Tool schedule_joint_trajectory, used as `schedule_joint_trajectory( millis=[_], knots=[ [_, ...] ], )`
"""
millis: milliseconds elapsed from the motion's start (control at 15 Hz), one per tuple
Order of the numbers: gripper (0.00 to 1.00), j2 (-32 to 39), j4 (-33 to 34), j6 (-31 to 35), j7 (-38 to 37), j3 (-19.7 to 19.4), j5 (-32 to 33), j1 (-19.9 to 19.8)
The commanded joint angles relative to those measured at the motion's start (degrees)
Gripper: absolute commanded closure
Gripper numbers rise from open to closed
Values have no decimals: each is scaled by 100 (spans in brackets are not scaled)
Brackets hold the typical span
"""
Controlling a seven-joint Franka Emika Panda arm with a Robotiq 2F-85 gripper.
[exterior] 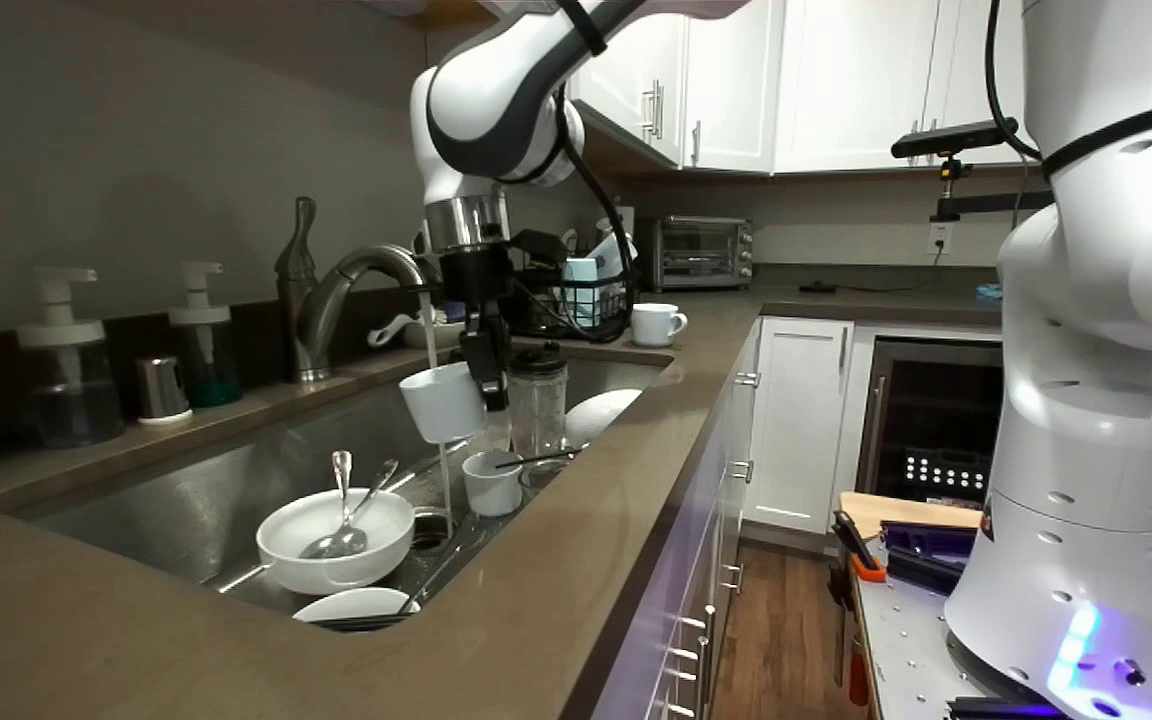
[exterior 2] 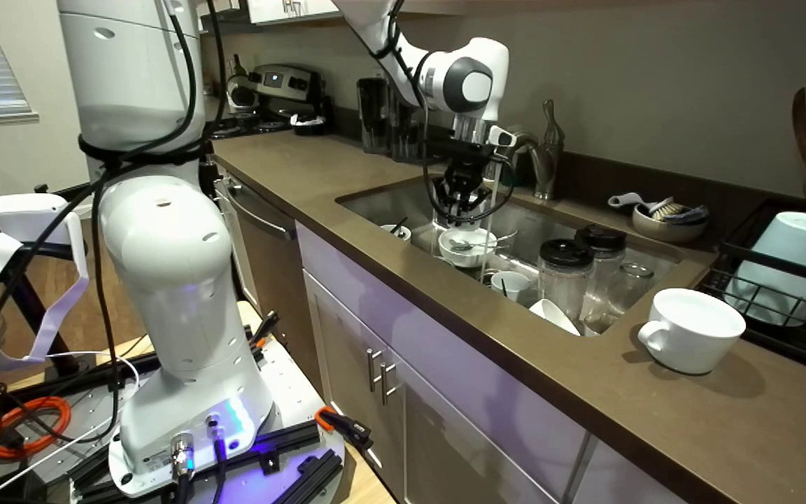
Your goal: Move the mug from the left side of the sink, put some water in it, then put it on the right side of the sink
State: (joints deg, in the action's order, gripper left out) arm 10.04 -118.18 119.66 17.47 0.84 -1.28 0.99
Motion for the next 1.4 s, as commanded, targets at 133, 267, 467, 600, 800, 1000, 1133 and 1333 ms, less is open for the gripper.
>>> schedule_joint_trajectory(
  millis=[133,267,467,600,800,1000,1133,1333],
  knots=[
    [95,-173,-111,180,-213,-84,159,-88],
    [95,-167,-105,268,-226,-129,186,-101],
    [95,-150,-73,403,-307,-186,292,-104],
    [95,-130,-42,442,-386,-212,377,-113],
    [84,-4,9,327,-247,-173,262,-148],
    [84,59,8,327,-247,-163,263,-148],
    [84,66,8,327,-247,-162,263,-148],
    [84,66,8,327,-247,-162,263,-148]
  ],
)
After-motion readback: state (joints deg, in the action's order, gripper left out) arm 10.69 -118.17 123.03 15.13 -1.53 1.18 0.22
